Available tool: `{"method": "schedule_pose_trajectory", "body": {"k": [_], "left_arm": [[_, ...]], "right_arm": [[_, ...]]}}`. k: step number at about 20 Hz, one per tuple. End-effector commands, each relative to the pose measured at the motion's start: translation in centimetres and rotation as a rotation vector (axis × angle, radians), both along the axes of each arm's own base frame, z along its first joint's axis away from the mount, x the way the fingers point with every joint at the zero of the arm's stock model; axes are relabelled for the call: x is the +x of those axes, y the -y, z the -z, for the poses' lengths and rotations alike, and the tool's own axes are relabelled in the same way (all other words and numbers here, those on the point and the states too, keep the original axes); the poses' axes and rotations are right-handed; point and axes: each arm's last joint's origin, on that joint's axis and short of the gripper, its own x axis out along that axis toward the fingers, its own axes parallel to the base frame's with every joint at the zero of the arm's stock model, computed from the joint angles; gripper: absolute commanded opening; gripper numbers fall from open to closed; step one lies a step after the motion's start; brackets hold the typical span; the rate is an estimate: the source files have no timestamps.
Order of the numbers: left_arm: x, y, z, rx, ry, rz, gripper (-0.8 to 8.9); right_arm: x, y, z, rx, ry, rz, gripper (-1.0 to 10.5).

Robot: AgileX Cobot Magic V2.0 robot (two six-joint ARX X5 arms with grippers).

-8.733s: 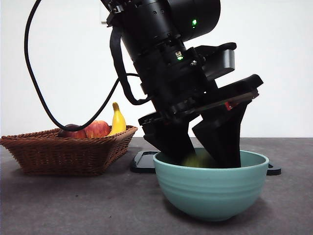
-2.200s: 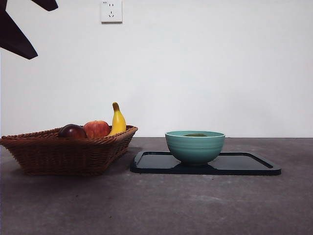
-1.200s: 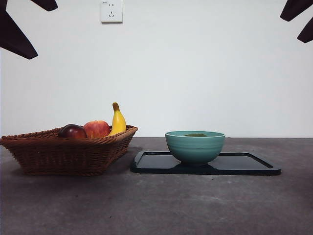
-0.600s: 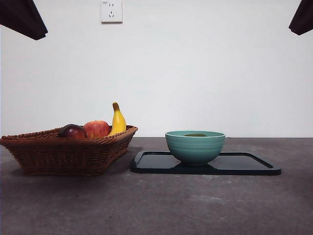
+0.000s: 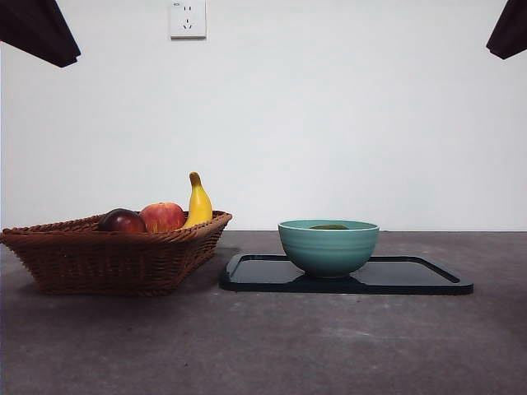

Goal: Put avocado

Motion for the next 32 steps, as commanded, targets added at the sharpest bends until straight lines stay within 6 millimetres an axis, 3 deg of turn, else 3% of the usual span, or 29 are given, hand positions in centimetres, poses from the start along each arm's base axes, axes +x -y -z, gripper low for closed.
{"method": "schedule_pose_trajectory", "body": {"k": [1,3,6,8,11,14,21,27,32], "left_arm": [[0.3,-0.2,-1.3,-0.058,0.144,0.013,0.09],[0.8,-1.1,-3.0,-0.145,0.368,-0.019,0.09],[0.7,-4.1,-4.9,-0.282,0.769,-0.183,0.09],[-0.1,-6.1,-4.5,-0.288,0.959,-0.331,0.09],[-1.7,-8.6,-1.9,-0.193,1.112,-0.629,0.09],[-3.1,-10.1,1.9,-0.099,1.136,-0.818,0.09],[-3.6,-10.8,9.1,-0.050,1.067,-0.901,0.09],[-3.3,-10.8,12.4,-0.023,0.992,-0.905,0.09],[-3.2,-10.9,14.1,0.017,0.895,-0.900,0.09]], "right_arm": [[0.0,-0.2,-0.3,0.012,0.009,-0.004,0.1],[0.0,-0.2,-0.3,0.012,0.009,-0.004,0.1],[0.0,-0.2,-0.3,0.012,0.009,-0.004,0.1],[0.0,-0.2,-0.3,0.012,0.009,-0.004,0.1],[0.0,-0.2,-0.3,0.012,0.009,-0.004,0.1],[0.0,-0.2,-0.3,0.012,0.009,-0.004,0.1],[0.0,-0.2,-0.3,0.012,0.009,-0.004,0.1],[0.0,-0.2,-0.3,0.012,0.009,-0.004,0.1],[0.0,-0.2,-0.3,0.012,0.009,-0.004,0.1]]}}
